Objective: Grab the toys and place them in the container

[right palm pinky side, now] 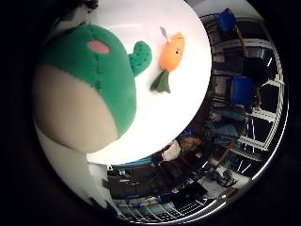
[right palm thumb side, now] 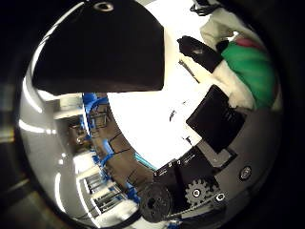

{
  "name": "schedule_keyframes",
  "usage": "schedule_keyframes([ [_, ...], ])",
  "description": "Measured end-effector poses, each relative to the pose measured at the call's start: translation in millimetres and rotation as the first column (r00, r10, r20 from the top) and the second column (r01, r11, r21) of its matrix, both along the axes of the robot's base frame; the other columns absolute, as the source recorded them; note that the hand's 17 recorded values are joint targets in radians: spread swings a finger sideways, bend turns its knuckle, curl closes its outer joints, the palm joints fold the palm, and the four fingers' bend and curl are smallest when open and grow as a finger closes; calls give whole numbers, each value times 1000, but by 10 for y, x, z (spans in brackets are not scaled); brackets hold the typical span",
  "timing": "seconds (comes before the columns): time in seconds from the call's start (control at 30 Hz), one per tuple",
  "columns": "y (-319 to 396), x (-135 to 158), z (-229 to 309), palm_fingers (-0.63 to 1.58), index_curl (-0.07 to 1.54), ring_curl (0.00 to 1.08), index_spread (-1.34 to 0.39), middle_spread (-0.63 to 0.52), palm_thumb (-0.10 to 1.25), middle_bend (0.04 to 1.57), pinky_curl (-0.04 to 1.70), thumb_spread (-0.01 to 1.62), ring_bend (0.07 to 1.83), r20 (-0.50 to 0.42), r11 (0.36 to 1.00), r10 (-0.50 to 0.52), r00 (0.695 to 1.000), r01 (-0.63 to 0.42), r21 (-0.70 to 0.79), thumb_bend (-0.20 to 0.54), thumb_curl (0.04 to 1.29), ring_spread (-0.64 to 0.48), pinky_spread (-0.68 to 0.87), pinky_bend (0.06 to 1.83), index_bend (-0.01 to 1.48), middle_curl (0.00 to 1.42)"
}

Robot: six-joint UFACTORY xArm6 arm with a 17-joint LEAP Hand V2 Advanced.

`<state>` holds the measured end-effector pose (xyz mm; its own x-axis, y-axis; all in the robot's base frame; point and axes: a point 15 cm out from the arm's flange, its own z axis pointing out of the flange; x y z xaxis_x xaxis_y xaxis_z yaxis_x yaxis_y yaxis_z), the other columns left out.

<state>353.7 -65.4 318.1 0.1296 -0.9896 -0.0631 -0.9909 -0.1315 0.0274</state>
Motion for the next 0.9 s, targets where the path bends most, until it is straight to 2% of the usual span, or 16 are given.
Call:
schedule_keyframes([
  [0.3,9,-194,1335,983,879,852,-272,-240,999,1206,993,1174,1355,150,1000,-3,989,7,-25,-12,535,-262,-192,1320,1089,1002],
  [0.5,131,-280,2107,992,884,869,-271,-240,1000,1194,1038,1173,1337,252,999,17,967,-8,-37,-10,547,-265,-193,1294,1078,1009],
  [0.63,328,-236,2382,999,886,877,-272,-242,1001,1189,1058,1173,1329,290,999,43,956,-34,-37,-11,555,-268,-194,1277,1069,1016],
  [0.9,837,-32,2495,1012,892,892,-275,-246,1000,1170,1092,1173,1308,329,994,105,939,-107,-15,-12,564,-273,-199,1245,1052,1030],
])
